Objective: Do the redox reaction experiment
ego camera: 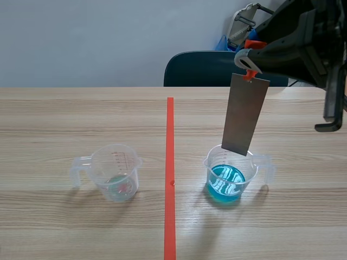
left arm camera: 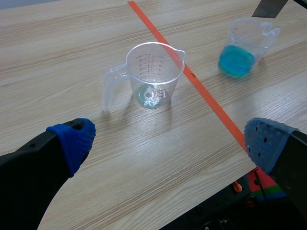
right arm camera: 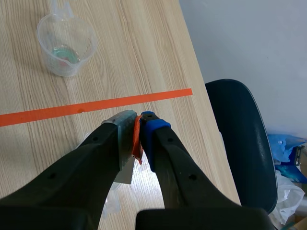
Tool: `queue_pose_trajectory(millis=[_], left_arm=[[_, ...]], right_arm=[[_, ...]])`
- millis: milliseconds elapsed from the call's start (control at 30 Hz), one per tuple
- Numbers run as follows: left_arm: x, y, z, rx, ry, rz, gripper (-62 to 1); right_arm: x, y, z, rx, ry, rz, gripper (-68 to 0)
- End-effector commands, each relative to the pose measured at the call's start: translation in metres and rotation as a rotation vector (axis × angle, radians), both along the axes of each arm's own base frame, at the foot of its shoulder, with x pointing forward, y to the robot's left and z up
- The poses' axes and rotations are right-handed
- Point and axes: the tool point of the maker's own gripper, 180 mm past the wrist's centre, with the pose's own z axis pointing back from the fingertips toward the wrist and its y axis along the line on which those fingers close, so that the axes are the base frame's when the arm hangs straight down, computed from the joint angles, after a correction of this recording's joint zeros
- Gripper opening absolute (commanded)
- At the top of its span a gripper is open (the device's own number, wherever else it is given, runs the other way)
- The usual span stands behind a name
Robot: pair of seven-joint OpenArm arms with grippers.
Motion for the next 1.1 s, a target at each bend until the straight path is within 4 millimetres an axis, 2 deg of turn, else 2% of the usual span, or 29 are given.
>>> queue_pose_trajectory(millis=[0,1067], left_arm=[[0.0044,-0.0035,0.0102,-0.018,-0.035,-0.002,1.4],[0.0044,-0.0035,0.0102,-0.018,-0.035,-0.002,1.4]], right_arm=[[0.0016,0.0027,0.0098,0.018,-0.03,0.007,-66.9],[0.0014,0.0036,0.0078,0.015,-0.022,0.005,-66.9]])
